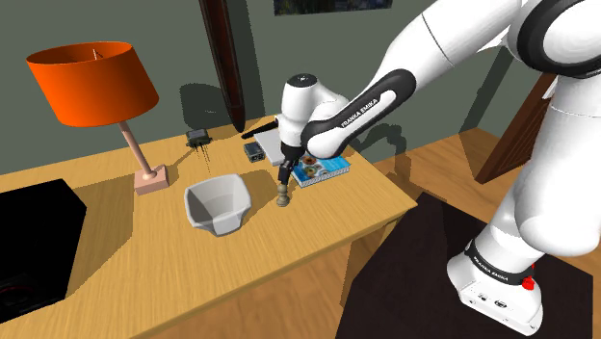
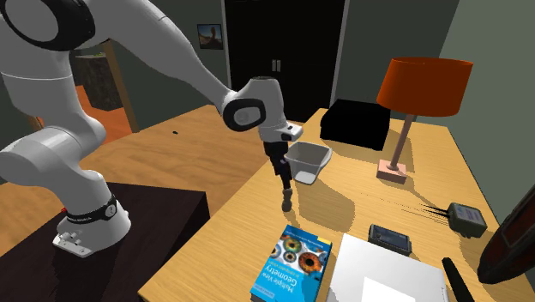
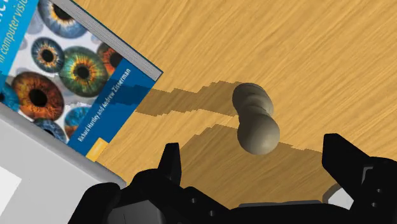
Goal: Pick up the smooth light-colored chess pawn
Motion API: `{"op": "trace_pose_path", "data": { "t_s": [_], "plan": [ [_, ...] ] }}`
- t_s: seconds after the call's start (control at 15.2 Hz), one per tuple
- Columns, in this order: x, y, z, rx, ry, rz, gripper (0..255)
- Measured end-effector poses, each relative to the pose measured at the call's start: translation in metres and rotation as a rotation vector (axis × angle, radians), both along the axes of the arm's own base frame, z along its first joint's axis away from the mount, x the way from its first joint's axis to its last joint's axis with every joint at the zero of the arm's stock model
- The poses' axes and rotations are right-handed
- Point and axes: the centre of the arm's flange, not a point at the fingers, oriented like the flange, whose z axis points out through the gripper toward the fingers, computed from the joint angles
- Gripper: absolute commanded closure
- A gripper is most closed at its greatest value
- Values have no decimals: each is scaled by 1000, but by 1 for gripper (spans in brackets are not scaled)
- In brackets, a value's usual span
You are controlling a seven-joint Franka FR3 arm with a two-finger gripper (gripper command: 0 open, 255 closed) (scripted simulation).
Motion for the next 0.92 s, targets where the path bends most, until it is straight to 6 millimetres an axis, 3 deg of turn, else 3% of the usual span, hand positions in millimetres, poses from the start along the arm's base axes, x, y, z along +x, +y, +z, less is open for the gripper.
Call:
{"op": "trace_pose_path", "data": {
  "t_s": [0.26,0.79,0.86,0.92],
  "plan": [
    [24,20,-37,-1,-5,26,0],
    [26,23,-75,-2,-6,29,0],
    [26,23,-76,-2,-7,29,255],
    [26,23,-76,-2,-7,29,255]
  ]
}}
